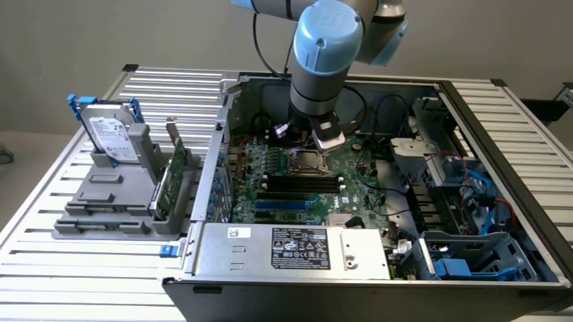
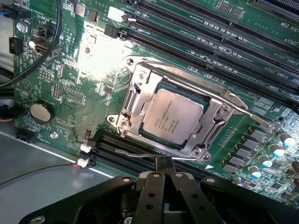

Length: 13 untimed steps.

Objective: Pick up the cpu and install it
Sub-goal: 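Install the first cpu locking lever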

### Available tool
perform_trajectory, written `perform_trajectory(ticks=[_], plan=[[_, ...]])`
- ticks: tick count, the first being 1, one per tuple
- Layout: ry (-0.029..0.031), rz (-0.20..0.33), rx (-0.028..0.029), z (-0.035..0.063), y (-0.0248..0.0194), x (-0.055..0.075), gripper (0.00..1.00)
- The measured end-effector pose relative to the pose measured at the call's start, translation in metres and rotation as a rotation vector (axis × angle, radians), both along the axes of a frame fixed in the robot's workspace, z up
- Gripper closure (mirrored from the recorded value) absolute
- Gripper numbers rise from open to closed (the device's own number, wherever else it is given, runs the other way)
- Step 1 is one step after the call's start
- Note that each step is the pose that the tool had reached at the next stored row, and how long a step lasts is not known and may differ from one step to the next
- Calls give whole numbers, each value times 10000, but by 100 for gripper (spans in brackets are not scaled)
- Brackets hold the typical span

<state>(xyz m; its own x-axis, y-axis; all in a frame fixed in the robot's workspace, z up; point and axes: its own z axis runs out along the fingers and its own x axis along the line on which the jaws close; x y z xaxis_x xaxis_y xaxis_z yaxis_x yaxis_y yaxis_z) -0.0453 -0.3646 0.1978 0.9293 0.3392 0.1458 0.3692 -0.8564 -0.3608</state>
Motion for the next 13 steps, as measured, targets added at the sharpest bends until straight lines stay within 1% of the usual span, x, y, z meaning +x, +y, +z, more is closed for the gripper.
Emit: perform_trajectory(ticks=[7, 13], plan=[[-1, 1, -10, -7, 3, 13, 89], [0, 1, -42, -11, 10, 28, 89]])
